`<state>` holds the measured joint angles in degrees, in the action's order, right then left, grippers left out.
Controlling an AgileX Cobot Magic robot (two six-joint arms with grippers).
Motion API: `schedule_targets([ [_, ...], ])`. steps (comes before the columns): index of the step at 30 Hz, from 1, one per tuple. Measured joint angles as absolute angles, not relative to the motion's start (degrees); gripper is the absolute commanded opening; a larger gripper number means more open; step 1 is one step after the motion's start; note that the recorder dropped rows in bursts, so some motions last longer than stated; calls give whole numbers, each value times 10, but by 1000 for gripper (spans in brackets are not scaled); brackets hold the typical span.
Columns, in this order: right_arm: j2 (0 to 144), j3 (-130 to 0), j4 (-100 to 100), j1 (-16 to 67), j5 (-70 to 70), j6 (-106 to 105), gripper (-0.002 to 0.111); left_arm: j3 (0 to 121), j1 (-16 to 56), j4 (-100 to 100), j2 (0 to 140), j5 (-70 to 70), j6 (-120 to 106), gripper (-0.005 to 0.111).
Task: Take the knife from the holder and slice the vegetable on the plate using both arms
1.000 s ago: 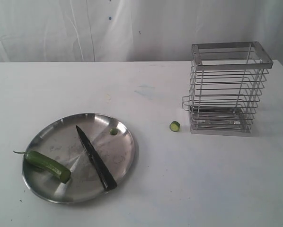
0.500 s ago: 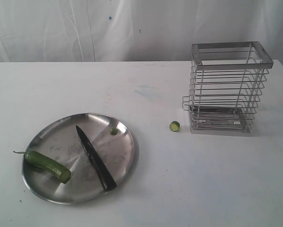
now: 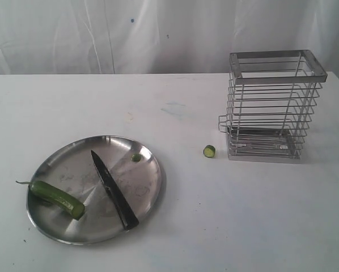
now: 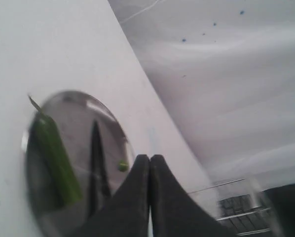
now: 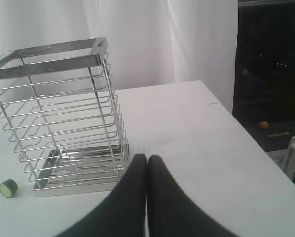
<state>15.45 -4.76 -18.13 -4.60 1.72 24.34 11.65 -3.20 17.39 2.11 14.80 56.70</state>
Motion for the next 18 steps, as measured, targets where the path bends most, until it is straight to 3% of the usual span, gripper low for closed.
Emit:
schedule_targets([
  [4, 131, -40, -179, -46, 13, 243, 0, 116, -32, 56, 21, 163, 335, 0],
  [7, 26, -6, -141, -46, 31, 243, 0, 116, -32, 35, 21, 165, 225, 0],
  [10, 5, -3, -63, -46, 118, 230, 0, 116, -32, 31, 21, 165, 190, 0],
  [18, 4, -1, -14, -46, 167, 80, 0, 116, -32, 30, 21, 165, 184, 0],
])
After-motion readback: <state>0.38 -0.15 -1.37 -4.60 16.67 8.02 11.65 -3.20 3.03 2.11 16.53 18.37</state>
